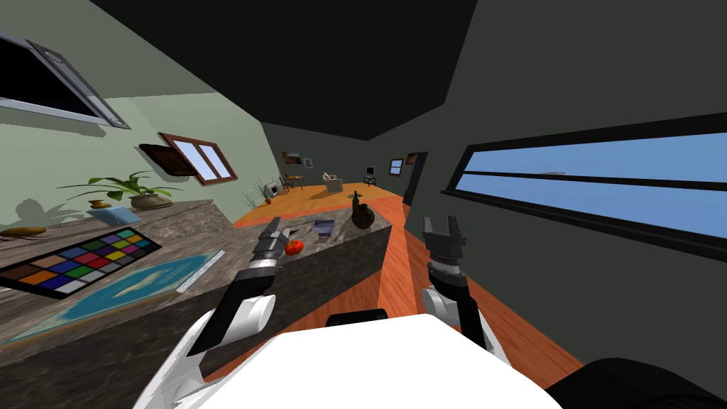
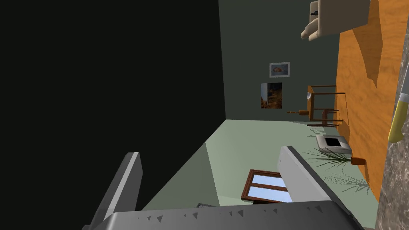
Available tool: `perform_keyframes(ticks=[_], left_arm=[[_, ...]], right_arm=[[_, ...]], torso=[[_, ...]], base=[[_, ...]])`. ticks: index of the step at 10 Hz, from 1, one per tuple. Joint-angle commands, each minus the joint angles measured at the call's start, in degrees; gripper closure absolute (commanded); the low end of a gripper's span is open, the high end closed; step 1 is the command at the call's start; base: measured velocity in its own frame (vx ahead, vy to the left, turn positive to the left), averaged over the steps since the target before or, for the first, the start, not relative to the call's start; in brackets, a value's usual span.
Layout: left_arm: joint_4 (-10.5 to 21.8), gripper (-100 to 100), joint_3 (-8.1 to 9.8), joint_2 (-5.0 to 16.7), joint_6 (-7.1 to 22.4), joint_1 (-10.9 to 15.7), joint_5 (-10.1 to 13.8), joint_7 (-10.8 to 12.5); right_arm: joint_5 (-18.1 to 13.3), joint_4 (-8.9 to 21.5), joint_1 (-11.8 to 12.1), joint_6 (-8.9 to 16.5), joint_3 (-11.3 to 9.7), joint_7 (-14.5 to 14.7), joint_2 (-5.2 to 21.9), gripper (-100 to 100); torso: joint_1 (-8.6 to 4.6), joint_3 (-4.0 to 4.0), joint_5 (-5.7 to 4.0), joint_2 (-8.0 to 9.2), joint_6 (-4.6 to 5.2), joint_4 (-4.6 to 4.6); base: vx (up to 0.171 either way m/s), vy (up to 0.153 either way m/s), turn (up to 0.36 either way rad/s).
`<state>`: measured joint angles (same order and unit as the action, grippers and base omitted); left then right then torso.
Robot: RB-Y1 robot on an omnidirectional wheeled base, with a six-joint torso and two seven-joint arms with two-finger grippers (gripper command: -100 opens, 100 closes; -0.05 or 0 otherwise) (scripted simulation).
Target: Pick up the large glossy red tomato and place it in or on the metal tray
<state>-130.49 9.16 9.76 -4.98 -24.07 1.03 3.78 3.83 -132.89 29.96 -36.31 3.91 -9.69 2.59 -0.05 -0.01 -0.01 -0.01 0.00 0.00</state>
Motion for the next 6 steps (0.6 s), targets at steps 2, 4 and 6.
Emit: perform_keyframes(ticks=[2, 4, 6], left_arm=[[0.4, -100, 1.13, 0.13, 3.52, 0.37, 1.02, -0.8], [0.41, -100, 2.42, 0.11, 7.03, 0.77, 2.26, -1.65], [0.49, -100, 3.02, 0.1, 10.02, 0.96, 2.87, -1.99]], right_arm=[[0.0, 0.0, 0.0, 0.0, 0.0, 0.0, 0.0, 0], [0.0, 0.0, 0.0, 0.0, 0.0, 0.0, 0.0, 0], [0.0, 0.0, 0.0, 0.0, 0.0, 0.0, 0.0, 0]], torso=[[-0.01, 0.0, 0.0, 0.0, 0.0, 0.0], [0.0, -0.01, 0.0, -0.01, 0.0, 0.0], [0.0, 0.0, 0.0, 0.0, 0.01, 0.0]], base=[[0.004, -0.021, 0.029], [0.004, -0.016, 0.031], [0.004, -0.014, 0.014]])
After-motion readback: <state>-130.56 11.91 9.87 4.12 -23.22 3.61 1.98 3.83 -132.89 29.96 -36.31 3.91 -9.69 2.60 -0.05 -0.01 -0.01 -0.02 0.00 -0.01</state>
